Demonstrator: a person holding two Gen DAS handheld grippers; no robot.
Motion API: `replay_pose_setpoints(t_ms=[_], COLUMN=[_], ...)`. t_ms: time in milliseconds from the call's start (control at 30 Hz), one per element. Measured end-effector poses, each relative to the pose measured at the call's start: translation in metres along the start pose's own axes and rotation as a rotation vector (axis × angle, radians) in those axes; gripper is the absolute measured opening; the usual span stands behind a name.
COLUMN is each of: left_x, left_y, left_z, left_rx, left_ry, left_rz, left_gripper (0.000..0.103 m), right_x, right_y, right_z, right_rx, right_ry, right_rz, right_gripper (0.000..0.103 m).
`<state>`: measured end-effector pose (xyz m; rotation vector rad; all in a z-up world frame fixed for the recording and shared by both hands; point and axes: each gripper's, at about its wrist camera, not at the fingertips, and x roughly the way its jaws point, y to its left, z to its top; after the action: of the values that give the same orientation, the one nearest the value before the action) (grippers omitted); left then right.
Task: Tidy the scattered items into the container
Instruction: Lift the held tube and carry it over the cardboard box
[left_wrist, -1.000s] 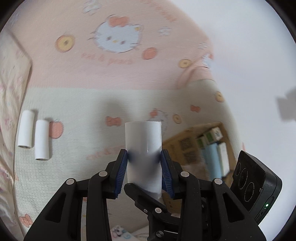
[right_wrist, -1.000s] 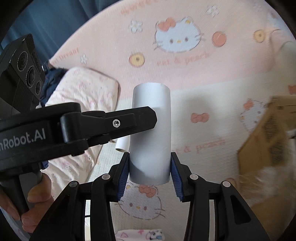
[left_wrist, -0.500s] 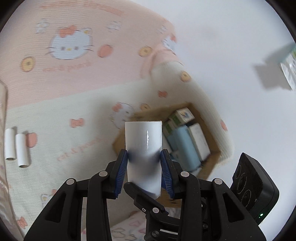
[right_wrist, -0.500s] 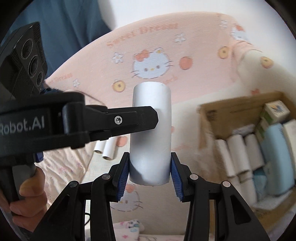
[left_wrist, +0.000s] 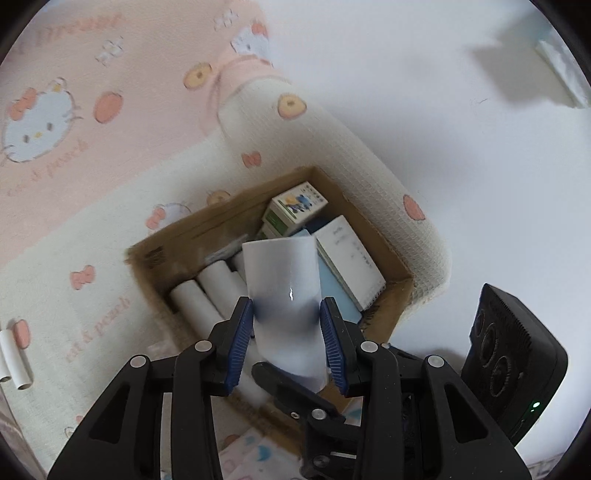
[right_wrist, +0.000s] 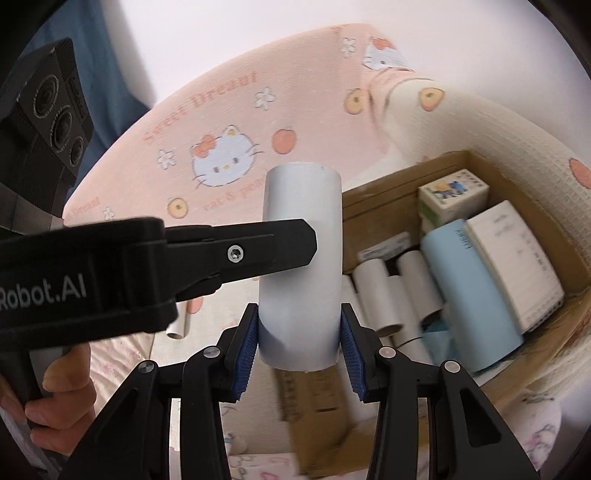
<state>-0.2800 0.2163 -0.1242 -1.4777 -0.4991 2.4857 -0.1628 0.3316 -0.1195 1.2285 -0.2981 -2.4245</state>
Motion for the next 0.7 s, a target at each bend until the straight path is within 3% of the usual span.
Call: replay_pose_setpoints(t_ms=[67,300,467,700], left_x=[0.018,0.074,0.098,0.122], left_y=[-0.002,0.023,0.038,0.043], left_z=[0.009,0.031,0.033,0.024], left_rx=[-0.007,-0.17,-0.266,-0.263], left_ry=[0.039,0.167,0.216,0.259], left_rz=[-0.005,-0.057,-0.069,-0.024], left_gripper=[0.049,0.048,0.048,0.047], right_x=[0.001,0.029,0.05,0.077], right_y=[-0.013,-0.051,-0.065,-0.066], right_z=[0.007,0.028,0.036,0.033], right_rx=[0.003,-0.01,-0.024,-0.038], right_ry=[0.01,0.114,0.189,0.289], right_rz=[0.005,-0.017,-0.017,-0.067], right_gripper=[0.04,0.04,0.04,0.04])
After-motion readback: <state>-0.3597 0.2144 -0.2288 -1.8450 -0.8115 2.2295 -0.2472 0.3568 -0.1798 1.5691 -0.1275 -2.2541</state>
